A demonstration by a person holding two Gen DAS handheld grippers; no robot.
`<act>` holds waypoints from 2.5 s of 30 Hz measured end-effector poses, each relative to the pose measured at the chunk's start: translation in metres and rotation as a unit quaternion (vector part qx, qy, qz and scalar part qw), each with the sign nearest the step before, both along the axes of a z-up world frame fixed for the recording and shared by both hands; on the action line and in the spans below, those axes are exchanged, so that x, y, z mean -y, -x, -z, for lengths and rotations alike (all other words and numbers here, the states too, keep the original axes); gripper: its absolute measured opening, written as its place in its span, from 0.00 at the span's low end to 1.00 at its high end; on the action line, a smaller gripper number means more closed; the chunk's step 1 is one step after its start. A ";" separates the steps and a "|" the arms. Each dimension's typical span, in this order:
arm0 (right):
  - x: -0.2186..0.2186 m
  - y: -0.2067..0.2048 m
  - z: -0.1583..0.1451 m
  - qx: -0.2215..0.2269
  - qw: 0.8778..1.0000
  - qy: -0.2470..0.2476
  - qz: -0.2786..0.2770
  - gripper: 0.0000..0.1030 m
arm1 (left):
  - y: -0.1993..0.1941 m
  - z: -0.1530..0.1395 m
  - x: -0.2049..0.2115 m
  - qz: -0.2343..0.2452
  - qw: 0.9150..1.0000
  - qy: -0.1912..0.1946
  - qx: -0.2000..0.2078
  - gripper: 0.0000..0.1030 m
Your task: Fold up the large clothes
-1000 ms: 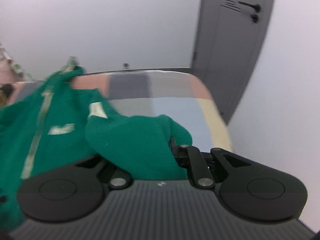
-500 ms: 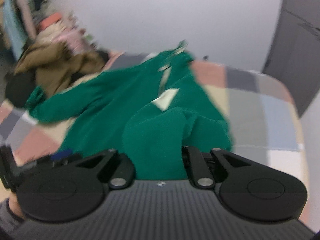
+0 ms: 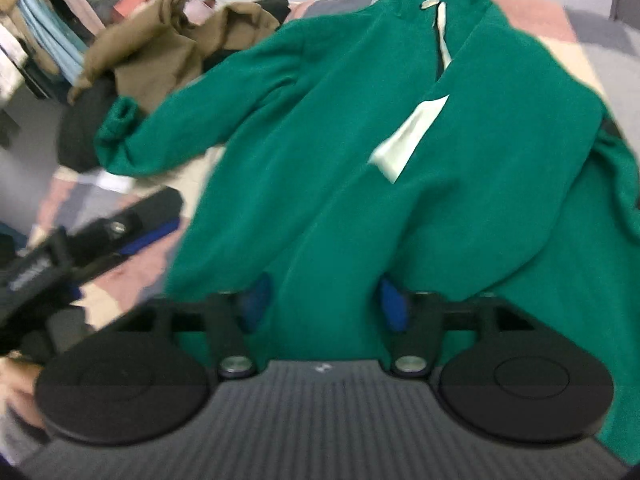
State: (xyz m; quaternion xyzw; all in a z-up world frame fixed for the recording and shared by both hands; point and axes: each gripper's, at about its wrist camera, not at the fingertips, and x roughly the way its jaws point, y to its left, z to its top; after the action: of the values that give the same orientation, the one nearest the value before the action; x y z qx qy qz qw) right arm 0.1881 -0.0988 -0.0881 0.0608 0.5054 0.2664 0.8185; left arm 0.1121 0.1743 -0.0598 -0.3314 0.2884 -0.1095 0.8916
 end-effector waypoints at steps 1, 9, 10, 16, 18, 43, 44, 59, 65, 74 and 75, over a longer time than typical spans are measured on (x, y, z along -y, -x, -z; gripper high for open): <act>0.007 0.000 -0.002 0.001 1.000 -0.014 0.000 0.65 | -0.001 0.001 0.003 0.002 1.000 0.000 -0.002 0.79; 0.089 -0.048 0.006 0.042 0.991 -0.068 0.110 0.71 | -0.014 0.005 0.032 0.023 0.999 -0.035 -0.008 0.79; 0.101 -0.060 0.014 0.034 0.988 -0.068 0.137 0.71 | -0.018 0.007 0.035 0.023 0.999 -0.040 -0.013 0.80; 0.149 -0.117 0.080 0.016 0.973 -0.066 0.220 0.72 | -0.039 0.020 0.045 0.015 0.998 -0.057 -0.037 0.79; 0.158 -0.132 0.097 0.012 0.970 -0.097 0.223 0.72 | -0.045 0.024 0.048 0.015 0.997 -0.060 -0.039 0.79; 0.221 -0.206 0.123 0.170 0.938 -0.104 0.284 0.16 | -0.107 0.063 0.158 0.160 0.978 -0.135 0.004 0.79; 0.218 -0.205 0.119 0.172 0.940 -0.095 0.279 0.17 | -0.106 0.064 0.160 0.161 0.977 -0.140 0.005 0.79; 0.169 -0.097 0.055 0.191 0.960 -0.024 0.202 0.61 | -0.087 0.052 0.156 0.112 0.977 -0.178 0.016 0.79; 0.125 -0.053 0.056 0.190 0.970 -0.053 0.141 0.58 | -0.086 0.061 0.146 0.085 0.978 -0.190 -0.028 0.79; 0.086 -0.034 0.095 0.159 0.984 -0.001 0.075 0.57 | -0.095 0.077 0.142 0.080 0.972 -0.202 -0.087 0.79; 0.082 -0.035 0.101 0.153 0.986 0.009 0.070 0.57 | -0.094 0.076 0.139 0.077 0.974 -0.194 -0.085 0.79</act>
State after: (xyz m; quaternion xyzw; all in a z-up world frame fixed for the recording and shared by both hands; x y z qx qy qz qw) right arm 0.2227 -0.1810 -0.1890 0.0471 0.3709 0.2103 0.9033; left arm 0.2058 0.0350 -0.1355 -0.1371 0.4038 -0.0907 0.9000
